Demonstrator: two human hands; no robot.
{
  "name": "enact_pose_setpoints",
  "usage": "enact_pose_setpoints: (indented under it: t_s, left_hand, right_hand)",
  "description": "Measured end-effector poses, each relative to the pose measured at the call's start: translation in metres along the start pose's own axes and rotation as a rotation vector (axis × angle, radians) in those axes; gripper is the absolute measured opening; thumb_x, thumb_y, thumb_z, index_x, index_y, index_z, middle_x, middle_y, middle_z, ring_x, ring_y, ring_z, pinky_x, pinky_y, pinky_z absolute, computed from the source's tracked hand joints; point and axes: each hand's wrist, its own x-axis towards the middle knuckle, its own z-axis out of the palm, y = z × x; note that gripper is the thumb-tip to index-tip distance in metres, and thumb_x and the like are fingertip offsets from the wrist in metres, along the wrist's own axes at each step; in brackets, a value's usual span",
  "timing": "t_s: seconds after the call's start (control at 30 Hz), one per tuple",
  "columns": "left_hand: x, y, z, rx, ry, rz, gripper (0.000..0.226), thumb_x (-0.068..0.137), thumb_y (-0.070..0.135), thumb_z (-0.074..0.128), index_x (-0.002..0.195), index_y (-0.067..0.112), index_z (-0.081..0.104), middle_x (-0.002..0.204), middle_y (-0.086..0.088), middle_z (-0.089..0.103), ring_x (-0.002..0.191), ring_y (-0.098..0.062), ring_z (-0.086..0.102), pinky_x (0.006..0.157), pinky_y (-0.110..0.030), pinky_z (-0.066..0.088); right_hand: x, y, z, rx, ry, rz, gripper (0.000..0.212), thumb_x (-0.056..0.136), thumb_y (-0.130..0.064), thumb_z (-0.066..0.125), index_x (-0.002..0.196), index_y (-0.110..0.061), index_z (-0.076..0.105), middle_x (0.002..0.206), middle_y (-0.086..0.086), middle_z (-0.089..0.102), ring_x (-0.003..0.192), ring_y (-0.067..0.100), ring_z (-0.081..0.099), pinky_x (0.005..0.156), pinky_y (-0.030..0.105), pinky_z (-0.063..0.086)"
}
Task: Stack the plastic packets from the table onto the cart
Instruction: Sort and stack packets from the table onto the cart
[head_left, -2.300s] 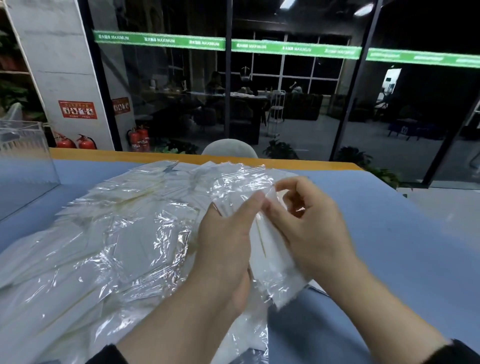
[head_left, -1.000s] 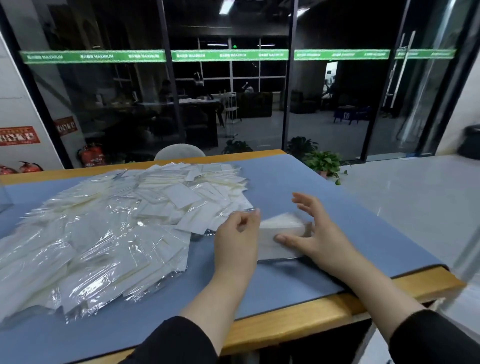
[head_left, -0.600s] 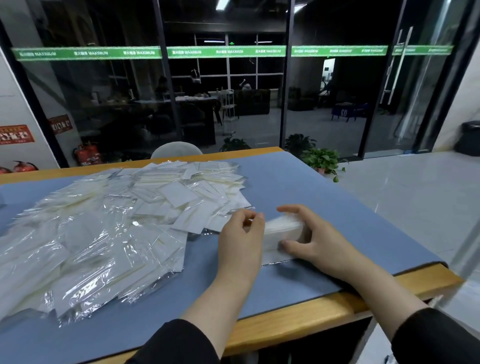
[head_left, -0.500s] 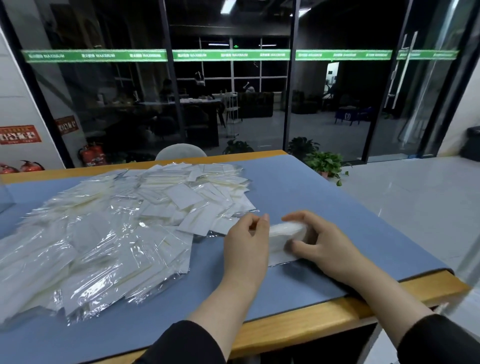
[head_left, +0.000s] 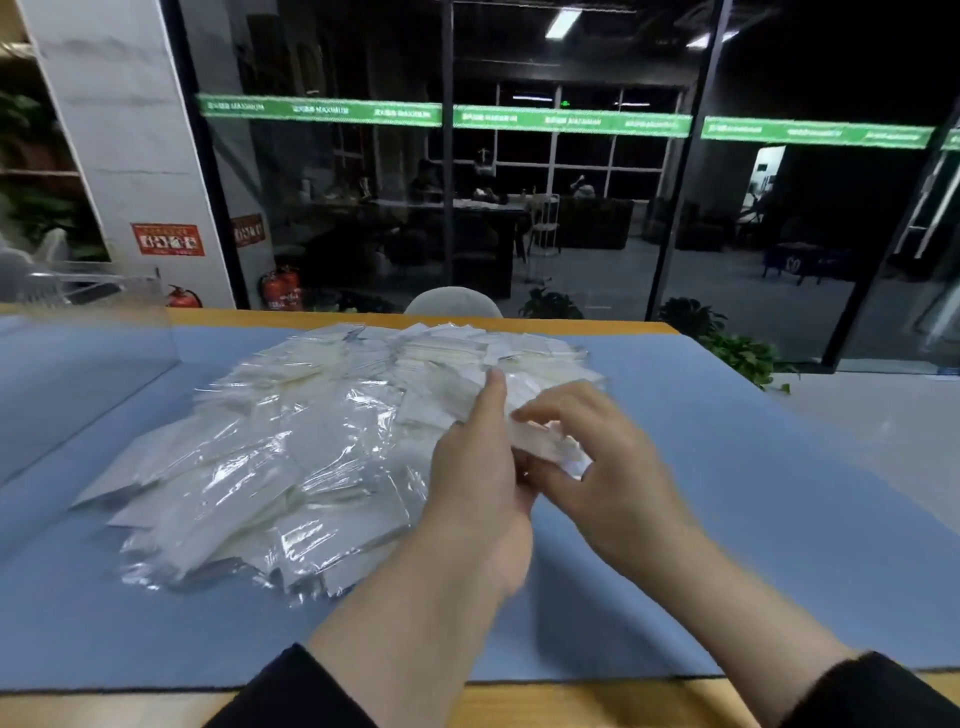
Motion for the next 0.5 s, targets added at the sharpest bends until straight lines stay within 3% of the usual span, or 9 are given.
enact_pose_setpoints:
  t_s: [0.1, 0.17, 0.27, 0.37, 0.43, 0.5]
  left_hand:
    - [0.007, 0.035, -0.033, -0.027, 0.110, -0.046, 0.032, 0.097, 0.035, 0.065, 0.112, 0.007, 0.069, 0.101, -0.013, 0.077, 0.087, -0.024, 0.076, 0.062, -0.032, 0.061]
    - [0.010, 0.056, -0.060, -0.022, 0.172, 0.001, 0.019, 0.097, 0.023, 0.065, 0.108, 0.008, 0.069, 0.093, -0.012, 0.078, 0.077, -0.025, 0.075, 0.050, -0.025, 0.056]
    - [0.011, 0.082, -0.102, 0.126, 0.177, 0.211, 0.019, 0.096, 0.016, 0.064, 0.114, 0.013, 0.069, 0.089, -0.004, 0.078, 0.078, -0.025, 0.076, 0.062, -0.037, 0.062]
    - [0.011, 0.093, -0.135, 0.307, 0.136, 0.363, 0.027, 0.098, 0.013, 0.057, 0.122, 0.017, 0.067, 0.100, 0.006, 0.078, 0.084, -0.014, 0.074, 0.063, -0.033, 0.059]
    - [0.013, 0.088, -0.146, 0.359, 0.098, 0.364, 0.031, 0.098, 0.007, 0.053, 0.127, 0.011, 0.063, 0.107, -0.004, 0.077, 0.093, -0.017, 0.074, 0.073, -0.040, 0.061]
    - [0.017, 0.079, -0.150, 0.369, 0.078, 0.342, 0.032, 0.097, 0.003, 0.052, 0.128, 0.006, 0.059, 0.107, -0.014, 0.076, 0.101, -0.027, 0.074, 0.091, -0.056, 0.058]
  right_hand:
    - [0.014, -0.015, 0.023, 0.110, -0.244, -0.055, 0.040, 0.089, -0.023, 0.078, 0.127, -0.026, 0.064, 0.126, -0.019, 0.059, 0.124, 0.004, 0.055, 0.101, 0.017, 0.041]
    - [0.021, -0.022, 0.027, 0.160, -0.255, -0.017, 0.046, 0.088, -0.040, 0.074, 0.132, -0.030, 0.061, 0.131, -0.024, 0.058, 0.129, 0.001, 0.051, 0.106, 0.015, 0.037]
    - [0.024, -0.022, 0.031, 0.077, -0.324, -0.010, 0.054, 0.082, -0.056, 0.070, 0.132, -0.039, 0.059, 0.136, -0.028, 0.052, 0.133, -0.004, 0.046, 0.110, 0.017, 0.035]
    - [0.017, -0.012, 0.040, -0.072, -0.678, -0.071, 0.075, 0.075, -0.069, 0.069, 0.143, -0.049, 0.044, 0.153, -0.034, 0.029, 0.145, -0.010, 0.023, 0.116, 0.016, 0.024]
    - [0.013, -0.006, 0.049, -0.170, -0.780, -0.095, 0.086, 0.072, -0.075, 0.066, 0.148, -0.054, 0.032, 0.157, -0.036, 0.015, 0.146, -0.014, 0.007, 0.116, 0.013, 0.014]
    - [0.013, -0.001, 0.058, -0.202, -0.780, -0.107, 0.089, 0.073, -0.076, 0.066, 0.151, -0.051, 0.030, 0.159, -0.034, 0.015, 0.147, -0.014, 0.005, 0.119, 0.016, 0.013]
